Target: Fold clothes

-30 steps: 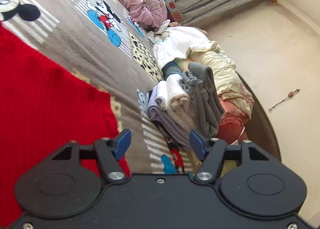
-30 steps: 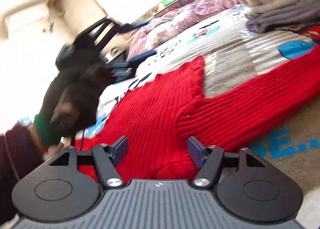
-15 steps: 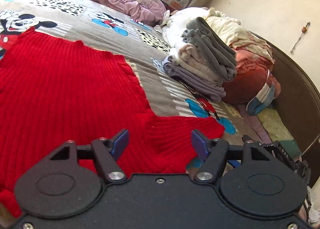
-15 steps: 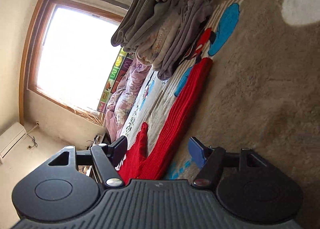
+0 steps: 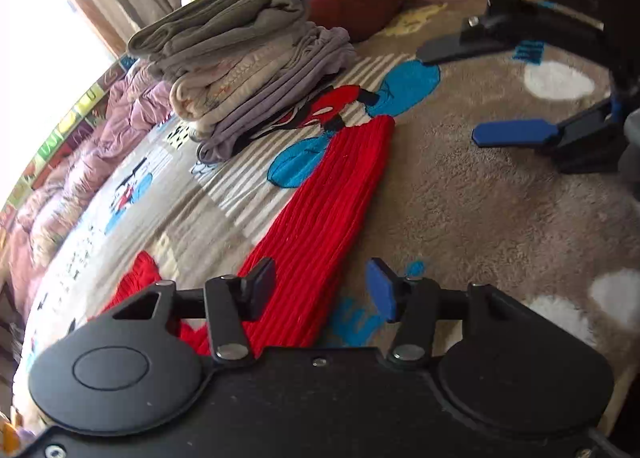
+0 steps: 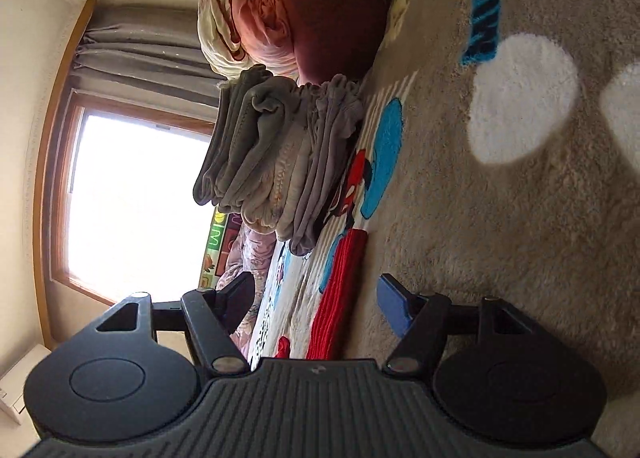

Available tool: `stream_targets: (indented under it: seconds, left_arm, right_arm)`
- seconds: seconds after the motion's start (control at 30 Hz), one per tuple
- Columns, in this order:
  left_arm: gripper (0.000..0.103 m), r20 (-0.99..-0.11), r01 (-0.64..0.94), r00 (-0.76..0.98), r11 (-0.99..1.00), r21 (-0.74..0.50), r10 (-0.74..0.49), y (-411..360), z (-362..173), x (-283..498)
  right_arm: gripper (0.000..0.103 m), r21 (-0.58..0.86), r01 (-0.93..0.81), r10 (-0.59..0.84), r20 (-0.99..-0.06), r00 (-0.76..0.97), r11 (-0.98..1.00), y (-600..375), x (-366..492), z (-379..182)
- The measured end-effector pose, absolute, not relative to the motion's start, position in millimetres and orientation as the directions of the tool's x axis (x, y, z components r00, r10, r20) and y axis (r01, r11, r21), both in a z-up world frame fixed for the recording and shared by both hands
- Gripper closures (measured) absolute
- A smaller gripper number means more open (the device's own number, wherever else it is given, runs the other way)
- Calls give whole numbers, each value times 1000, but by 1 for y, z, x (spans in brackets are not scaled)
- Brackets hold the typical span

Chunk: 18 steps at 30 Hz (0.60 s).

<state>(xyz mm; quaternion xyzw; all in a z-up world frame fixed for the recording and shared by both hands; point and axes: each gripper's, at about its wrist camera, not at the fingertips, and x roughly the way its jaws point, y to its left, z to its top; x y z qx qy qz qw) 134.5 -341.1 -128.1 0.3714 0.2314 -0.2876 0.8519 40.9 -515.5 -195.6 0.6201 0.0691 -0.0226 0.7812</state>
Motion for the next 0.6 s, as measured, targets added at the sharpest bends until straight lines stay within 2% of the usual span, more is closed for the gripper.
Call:
stream_targets:
  seconds: [0.07, 0.2, 0.23, 0.27, 0.37, 0.43, 0.5, 0.6]
  left_arm:
    - [58, -600, 647, 747, 524, 554, -288, -363, -138, 140]
    - [64, -560, 605, 788, 490, 628, -255, -395, -148, 152]
    - [75, -567, 610, 782, 504, 611, -258, -399, -147, 157]
    - [95, -574, 615, 776, 519, 594, -262, -403, -145, 163]
    - [95, -571, 595, 768, 653, 468, -291, -383, -116, 176]
    - [96, -556, 579, 757, 746, 329, -342, -350, -83, 181]
    - [96, -516, 565, 742, 813, 139, -427, -300, -48, 184]
    - [96, -461, 503, 748, 861, -77, -478, -229, -14, 190]
  right_arm:
    - [36, 966, 125, 26, -134, 991, 226, -520, 35, -196]
    - [36, 976, 120, 2, -123, 992, 179, -530, 31, -203]
    - [37, 977, 117, 0, -119, 993, 178, -531, 31, -204]
    - [37, 978, 114, -3, -115, 993, 177, -532, 31, -204]
    - [36, 967, 114, 0, -117, 993, 229, -529, 33, -198]
    - [33, 948, 107, 13, -116, 993, 299, -523, 36, -189]
    - [33, 915, 46, 79, -85, 993, 402, -509, 43, -174]
    - [33, 794, -71, 200, -64, 978, 604, -469, 54, -145]
